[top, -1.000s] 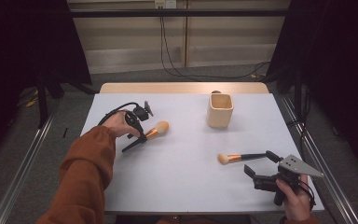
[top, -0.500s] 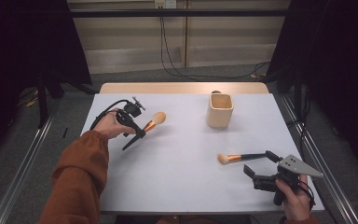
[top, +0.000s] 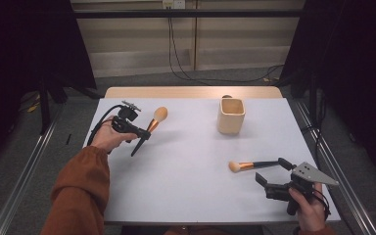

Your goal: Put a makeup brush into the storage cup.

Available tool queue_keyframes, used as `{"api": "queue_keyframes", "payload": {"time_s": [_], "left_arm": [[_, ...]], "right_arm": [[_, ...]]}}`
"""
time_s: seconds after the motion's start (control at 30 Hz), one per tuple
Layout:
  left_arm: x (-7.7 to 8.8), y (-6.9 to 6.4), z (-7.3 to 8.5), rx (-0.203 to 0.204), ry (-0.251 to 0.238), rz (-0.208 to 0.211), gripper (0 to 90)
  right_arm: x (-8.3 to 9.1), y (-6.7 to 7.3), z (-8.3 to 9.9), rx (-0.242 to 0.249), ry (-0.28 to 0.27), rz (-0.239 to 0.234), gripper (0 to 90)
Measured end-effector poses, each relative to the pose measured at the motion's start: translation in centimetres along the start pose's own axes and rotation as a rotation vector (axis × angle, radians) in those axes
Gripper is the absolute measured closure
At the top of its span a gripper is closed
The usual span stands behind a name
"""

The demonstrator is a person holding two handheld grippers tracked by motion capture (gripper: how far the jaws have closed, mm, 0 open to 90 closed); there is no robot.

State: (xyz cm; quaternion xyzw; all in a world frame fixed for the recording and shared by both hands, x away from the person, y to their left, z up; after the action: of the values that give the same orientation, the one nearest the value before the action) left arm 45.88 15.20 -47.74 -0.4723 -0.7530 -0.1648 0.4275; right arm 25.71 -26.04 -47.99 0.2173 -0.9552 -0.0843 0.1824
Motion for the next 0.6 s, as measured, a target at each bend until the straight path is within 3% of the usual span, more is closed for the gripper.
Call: {"api": "queue_keyframes", "payload": {"time_s": [0.1, 0.3, 0.43, 0.6], "left_arm": [[0.06, -0.27, 0.03, 0.002, -0.027, -0.017, 74.7], [0.12, -0.65, -0.21, 0.01, -0.129, -0.056, 74.7], [-0.21, -0.71, 0.05, 0.0, -0.16, -0.088, 74.7], [-0.61, -0.57, 0.22, 0.017, -0.225, -0.113, 74.6]], "right_arm": [[0.0, 0.08, 0.0, 0.001, 0.001, -0.004, 0.0], [0.0, 0.13, -0.07, 0.004, -0.003, -0.002, 0.0], [0.02, 0.16, -0.06, -0.002, -0.004, -0.004, 0.0], [0.11, 0.1, -0.09, -0.003, -0.01, -0.006, 0.0]]}}
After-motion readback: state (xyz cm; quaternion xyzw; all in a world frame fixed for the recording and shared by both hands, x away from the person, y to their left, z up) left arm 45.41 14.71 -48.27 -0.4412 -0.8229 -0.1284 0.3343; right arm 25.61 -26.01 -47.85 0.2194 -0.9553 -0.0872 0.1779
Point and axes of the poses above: each handheld gripper's, and its own axes: x roughly backward along the jaws, z roughly out of its underside, y roughly to its left, the point moved 7 cm from there along -x, roughly forward along the jaws, and after that the axes turned 8 degrees about -x, right-handed, at the moved point
